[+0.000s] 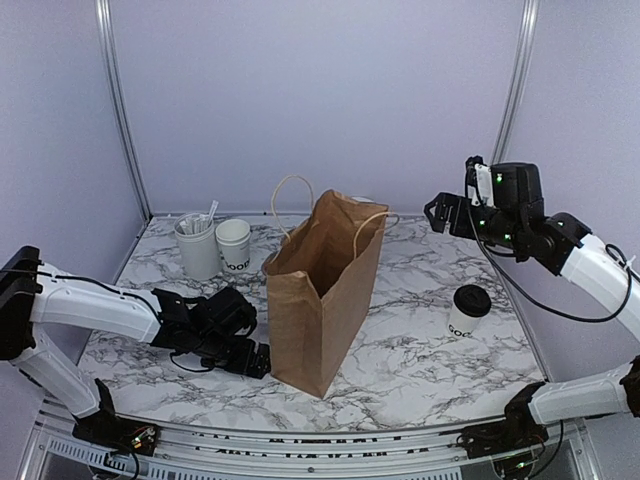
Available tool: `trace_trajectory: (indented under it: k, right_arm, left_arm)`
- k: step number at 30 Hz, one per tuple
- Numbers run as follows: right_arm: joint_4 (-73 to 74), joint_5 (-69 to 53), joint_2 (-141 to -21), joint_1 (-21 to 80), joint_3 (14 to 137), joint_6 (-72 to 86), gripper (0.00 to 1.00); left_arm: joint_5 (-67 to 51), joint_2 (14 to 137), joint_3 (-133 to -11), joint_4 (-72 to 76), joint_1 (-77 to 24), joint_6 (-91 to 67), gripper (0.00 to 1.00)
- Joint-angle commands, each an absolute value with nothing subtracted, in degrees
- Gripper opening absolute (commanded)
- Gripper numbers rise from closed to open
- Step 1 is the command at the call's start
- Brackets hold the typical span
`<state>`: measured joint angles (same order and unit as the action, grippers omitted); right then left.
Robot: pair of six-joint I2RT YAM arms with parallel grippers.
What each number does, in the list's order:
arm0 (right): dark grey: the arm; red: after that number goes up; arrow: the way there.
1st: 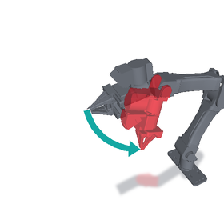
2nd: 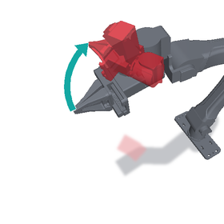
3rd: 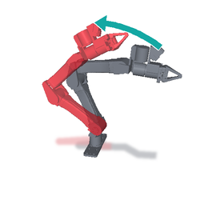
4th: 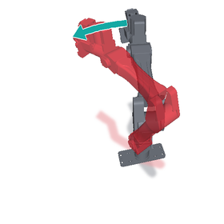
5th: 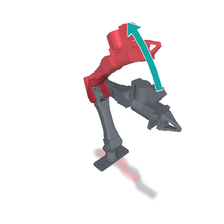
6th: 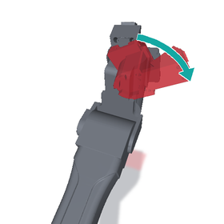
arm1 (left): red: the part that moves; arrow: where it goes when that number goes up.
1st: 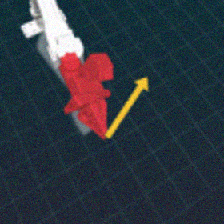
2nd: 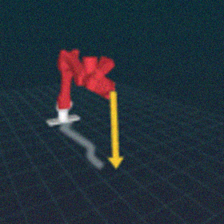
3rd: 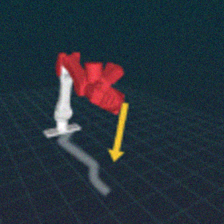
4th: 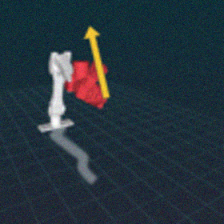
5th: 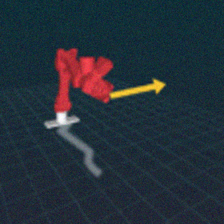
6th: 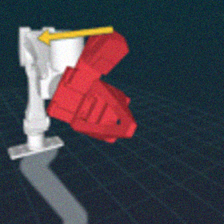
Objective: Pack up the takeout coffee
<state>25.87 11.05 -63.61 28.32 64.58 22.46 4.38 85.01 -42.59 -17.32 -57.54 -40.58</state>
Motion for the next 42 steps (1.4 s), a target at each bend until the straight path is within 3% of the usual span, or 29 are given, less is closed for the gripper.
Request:
trace_trajectory:
  k: [1, 12, 19, 42]
  right_arm:
    - [29.2, 12.1, -63.1, 28.0, 65.4, 21.9, 1.00]
    - [37.3, 14.0, -63.9, 27.9, 65.3, 23.2, 1.00]
    - [42.7, 18.5, -62.8, 27.9, 64.9, 25.1, 1.00]
    - [44.7, 9.6, -63.6, 14.8, 54.5, 24.8, 0.94]
  left_arm:
    - [2.1, 89.5, -48.5, -13.9, -59.0, -40.8, 0.99]
    - [-4.5, 100.2, -61.1, -10.1, -60.1, -38.0, 0.99]
    - [-5.3, 100.3, -62.2, -7.9, -60.2, -37.8, 0.99]
    - [-0.7, 72.9, -58.3, -7.4, -49.8, -33.7, 0.99]
